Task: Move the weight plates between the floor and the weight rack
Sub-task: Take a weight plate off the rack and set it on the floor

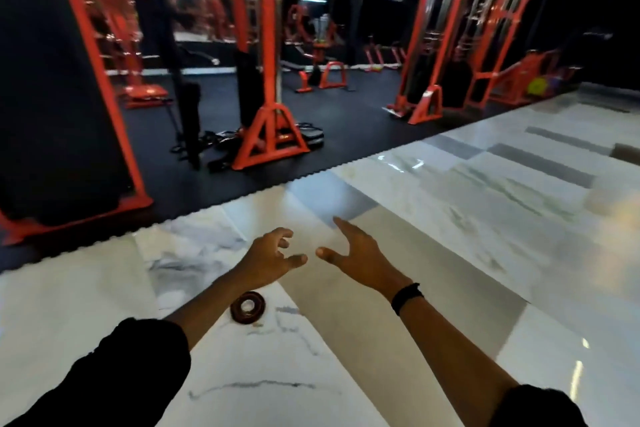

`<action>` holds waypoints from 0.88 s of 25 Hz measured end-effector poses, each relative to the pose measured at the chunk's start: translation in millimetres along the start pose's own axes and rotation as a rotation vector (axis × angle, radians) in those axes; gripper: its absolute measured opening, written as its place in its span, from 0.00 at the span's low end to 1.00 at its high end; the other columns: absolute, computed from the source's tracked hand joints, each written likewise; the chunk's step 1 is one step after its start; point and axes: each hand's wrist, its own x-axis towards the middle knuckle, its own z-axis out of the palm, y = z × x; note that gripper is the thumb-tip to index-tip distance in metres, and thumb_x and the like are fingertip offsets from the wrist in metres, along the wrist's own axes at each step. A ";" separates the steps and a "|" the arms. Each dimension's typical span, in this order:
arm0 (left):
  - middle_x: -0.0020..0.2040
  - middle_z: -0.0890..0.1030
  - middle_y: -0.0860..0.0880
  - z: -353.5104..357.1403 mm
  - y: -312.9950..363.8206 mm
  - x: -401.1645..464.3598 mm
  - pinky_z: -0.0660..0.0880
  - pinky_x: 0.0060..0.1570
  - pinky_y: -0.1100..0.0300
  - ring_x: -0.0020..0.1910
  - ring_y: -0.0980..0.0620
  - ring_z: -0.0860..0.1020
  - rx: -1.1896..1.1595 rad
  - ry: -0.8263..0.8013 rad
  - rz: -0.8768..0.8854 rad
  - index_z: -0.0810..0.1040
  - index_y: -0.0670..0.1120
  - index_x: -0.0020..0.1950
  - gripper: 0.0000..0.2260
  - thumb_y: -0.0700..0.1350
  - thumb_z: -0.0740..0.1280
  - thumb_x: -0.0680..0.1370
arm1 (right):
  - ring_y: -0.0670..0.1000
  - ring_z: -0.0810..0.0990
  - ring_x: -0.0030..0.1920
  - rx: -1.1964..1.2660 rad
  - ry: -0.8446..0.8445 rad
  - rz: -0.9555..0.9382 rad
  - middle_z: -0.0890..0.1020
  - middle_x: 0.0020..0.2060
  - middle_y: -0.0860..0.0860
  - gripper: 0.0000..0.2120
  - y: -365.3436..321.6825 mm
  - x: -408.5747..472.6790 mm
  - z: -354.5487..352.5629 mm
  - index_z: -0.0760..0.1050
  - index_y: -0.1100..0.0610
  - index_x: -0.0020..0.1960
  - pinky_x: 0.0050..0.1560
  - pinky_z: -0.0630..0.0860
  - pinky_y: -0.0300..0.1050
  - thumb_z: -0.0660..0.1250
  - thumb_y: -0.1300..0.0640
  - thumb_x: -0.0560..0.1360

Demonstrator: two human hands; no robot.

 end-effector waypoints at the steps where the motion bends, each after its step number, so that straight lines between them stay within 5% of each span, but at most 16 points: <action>1: 0.63 0.78 0.44 -4.8 -12.5 6.2 0.76 0.51 0.59 0.56 0.48 0.79 -0.003 0.009 -0.042 0.71 0.46 0.71 0.29 0.54 0.74 0.73 | 0.54 0.59 0.78 -0.014 -0.073 -0.016 0.62 0.78 0.53 0.41 1.9 20.0 12.5 0.55 0.53 0.80 0.77 0.57 0.57 0.67 0.38 0.75; 10: 0.63 0.78 0.43 -18.3 -138.3 108.9 0.75 0.54 0.59 0.57 0.48 0.79 -0.099 0.071 -0.318 0.72 0.46 0.70 0.30 0.53 0.77 0.71 | 0.55 0.59 0.78 0.009 -0.425 -0.034 0.60 0.79 0.52 0.42 45.1 174.1 118.2 0.52 0.53 0.80 0.77 0.59 0.56 0.67 0.39 0.75; 14: 0.64 0.79 0.42 -15.8 -170.1 160.9 0.76 0.60 0.54 0.61 0.46 0.78 -0.138 0.057 -0.433 0.72 0.43 0.70 0.31 0.51 0.77 0.71 | 0.54 0.60 0.78 0.051 -0.550 0.054 0.60 0.79 0.54 0.41 74.6 235.2 143.3 0.53 0.56 0.80 0.76 0.59 0.50 0.68 0.41 0.76; 22: 0.66 0.77 0.41 -18.5 -231.9 261.5 0.71 0.59 0.59 0.64 0.44 0.76 -0.111 0.004 -0.650 0.72 0.41 0.69 0.28 0.45 0.77 0.72 | 0.56 0.62 0.77 0.110 -0.694 0.217 0.62 0.78 0.56 0.39 125.3 345.2 192.3 0.55 0.59 0.79 0.74 0.62 0.48 0.69 0.45 0.77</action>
